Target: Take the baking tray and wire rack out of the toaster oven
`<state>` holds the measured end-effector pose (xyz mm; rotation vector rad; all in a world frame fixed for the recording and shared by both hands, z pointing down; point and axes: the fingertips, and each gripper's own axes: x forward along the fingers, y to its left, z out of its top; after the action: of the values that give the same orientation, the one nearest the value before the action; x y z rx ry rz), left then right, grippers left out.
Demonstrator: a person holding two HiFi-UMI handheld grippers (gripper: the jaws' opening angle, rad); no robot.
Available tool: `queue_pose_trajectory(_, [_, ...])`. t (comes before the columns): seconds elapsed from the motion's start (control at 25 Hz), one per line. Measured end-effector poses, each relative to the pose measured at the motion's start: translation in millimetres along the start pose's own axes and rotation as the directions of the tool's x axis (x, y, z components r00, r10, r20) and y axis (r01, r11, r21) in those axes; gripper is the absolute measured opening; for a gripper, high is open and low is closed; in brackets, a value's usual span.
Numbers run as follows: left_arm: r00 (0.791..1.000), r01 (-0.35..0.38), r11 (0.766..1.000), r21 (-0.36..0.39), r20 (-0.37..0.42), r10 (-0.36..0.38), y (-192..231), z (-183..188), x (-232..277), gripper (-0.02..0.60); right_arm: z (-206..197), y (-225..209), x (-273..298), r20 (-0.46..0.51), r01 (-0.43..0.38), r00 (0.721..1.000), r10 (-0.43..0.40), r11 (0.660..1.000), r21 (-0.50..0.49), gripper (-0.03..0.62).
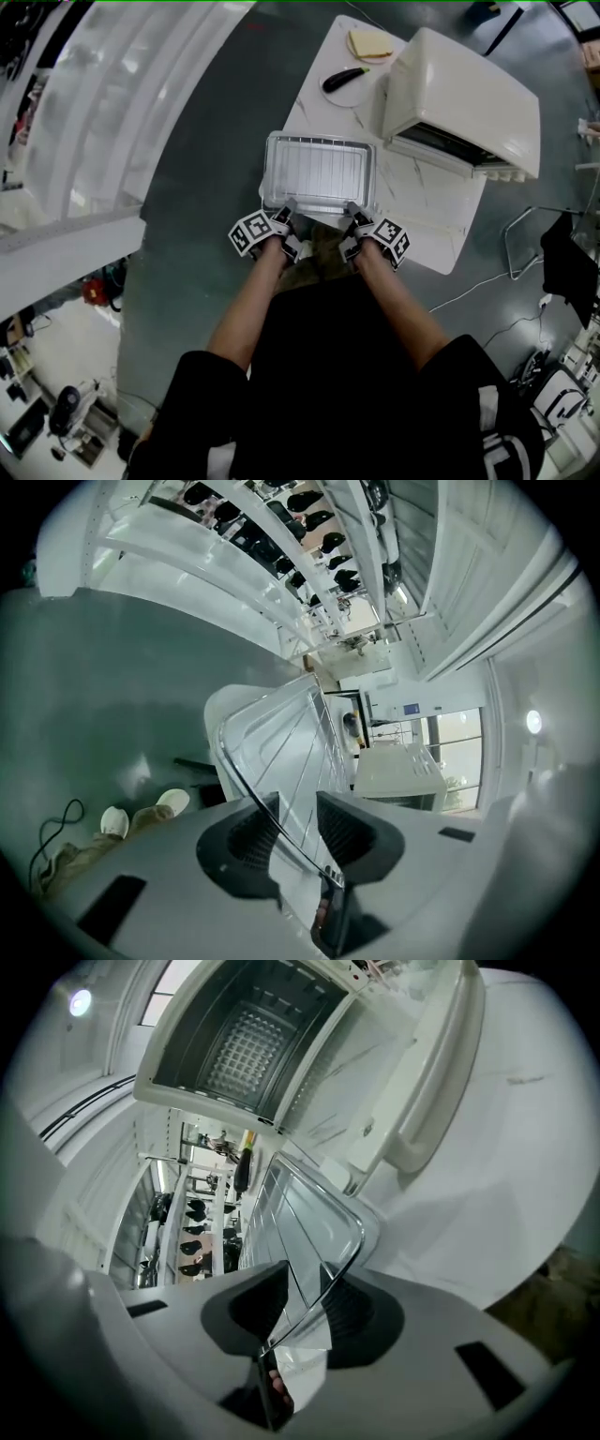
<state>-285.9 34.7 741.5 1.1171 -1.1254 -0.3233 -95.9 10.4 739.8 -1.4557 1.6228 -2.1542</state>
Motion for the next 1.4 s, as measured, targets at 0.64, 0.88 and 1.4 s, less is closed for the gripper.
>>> queue_pose_trajectory(0.64, [0.988, -0.148, 0.986, 0.074, -0.039, 0.151, -11.1, 4.0, -6.4, 0.299, -5.0, 11.0, 3.4, -0.169, 0.140, 0.976, -0.136, 0.990, 0.010, 0.256])
queue_pose_trajectory(0.88, [0.976, -0.207, 0.967, 0.150, -0.034, 0.215, -8.7, 8.9, -10.1, 0.307, -11.1, 11.5, 2.5, -0.208, 0.166, 0.964, -0.168, 0.986, -0.028, 0.277])
queue_pose_trajectory(1.4, [0.947, -0.318, 0.927, 0.198, 0.010, 0.322, 0.9, 19.0, -21.1, 0.322, -20.4, 7.1, -7.3, -0.260, 0.194, 0.943, -0.209, 0.977, -0.083, 0.320])
